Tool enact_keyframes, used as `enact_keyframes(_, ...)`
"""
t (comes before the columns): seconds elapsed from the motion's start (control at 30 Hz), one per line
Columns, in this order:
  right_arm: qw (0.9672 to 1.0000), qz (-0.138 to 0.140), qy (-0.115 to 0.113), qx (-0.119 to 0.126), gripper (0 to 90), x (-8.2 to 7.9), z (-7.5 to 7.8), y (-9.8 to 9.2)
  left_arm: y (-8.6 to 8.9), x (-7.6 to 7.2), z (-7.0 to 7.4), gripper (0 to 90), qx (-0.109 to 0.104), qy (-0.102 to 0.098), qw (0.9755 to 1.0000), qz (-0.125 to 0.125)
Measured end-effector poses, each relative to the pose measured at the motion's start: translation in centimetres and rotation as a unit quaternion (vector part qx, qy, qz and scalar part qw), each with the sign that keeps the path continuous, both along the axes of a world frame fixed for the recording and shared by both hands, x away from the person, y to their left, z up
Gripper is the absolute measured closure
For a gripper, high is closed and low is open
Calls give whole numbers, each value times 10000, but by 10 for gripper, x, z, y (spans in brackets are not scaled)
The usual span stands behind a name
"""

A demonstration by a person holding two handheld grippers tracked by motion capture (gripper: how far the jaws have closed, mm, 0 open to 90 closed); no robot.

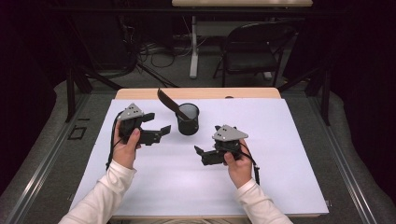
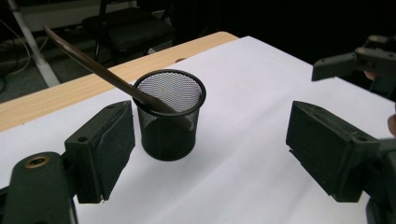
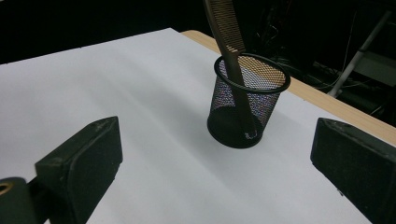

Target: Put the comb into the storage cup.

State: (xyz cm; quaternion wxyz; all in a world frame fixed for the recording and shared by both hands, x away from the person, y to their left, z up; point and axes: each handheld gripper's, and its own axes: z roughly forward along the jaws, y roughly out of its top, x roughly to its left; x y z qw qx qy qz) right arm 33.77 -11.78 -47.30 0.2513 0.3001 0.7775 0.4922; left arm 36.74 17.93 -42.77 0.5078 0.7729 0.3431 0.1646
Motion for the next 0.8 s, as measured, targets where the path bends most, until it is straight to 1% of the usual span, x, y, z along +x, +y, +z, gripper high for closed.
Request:
enact_keyframes(0.1, 10000, 6, 2, 9, 22, 0, 0, 0, 1, -8, 2, 156, 35, -42, 9999, -134)
enact_keyframes(0.13, 10000, 13, 8, 9, 23, -1, 0, 0, 3, -12, 2, 157, 59, -85, 9997, -203)
enact_keyframes(0.2, 10000, 11, 8, 3, 23, -1, 0, 1, 3, -15, 3, 157, 68, -98, 9997, -216)
enact_keyframes(0.37, 10000, 31, 16, -3, 23, -3, 1, 2, 9, -27, 0, 156, 63, -172, 9993, -315)
enact_keyframes(0.5, 10000, 34, 3, 13, 24, -4, 2, 2, 14, -35, -3, 157, 142, -216, 9990, -357)
enact_keyframes(0.6, 10000, 54, 16, -74, 23, -8, 3, 2, 20, -41, -7, 157, 80, -225, 9988, -425)
enact_keyframes(0.73, 9999, 75, 37, -118, 23, -12, 5, -1, 23, -46, -12, 156, 51, -219, 9988, -444)
enact_keyframes(0.8, 9999, 104, 77, -104, 24, -16, 6, -6, 26, -48, -15, 156, 20, -196, 9988, -449)
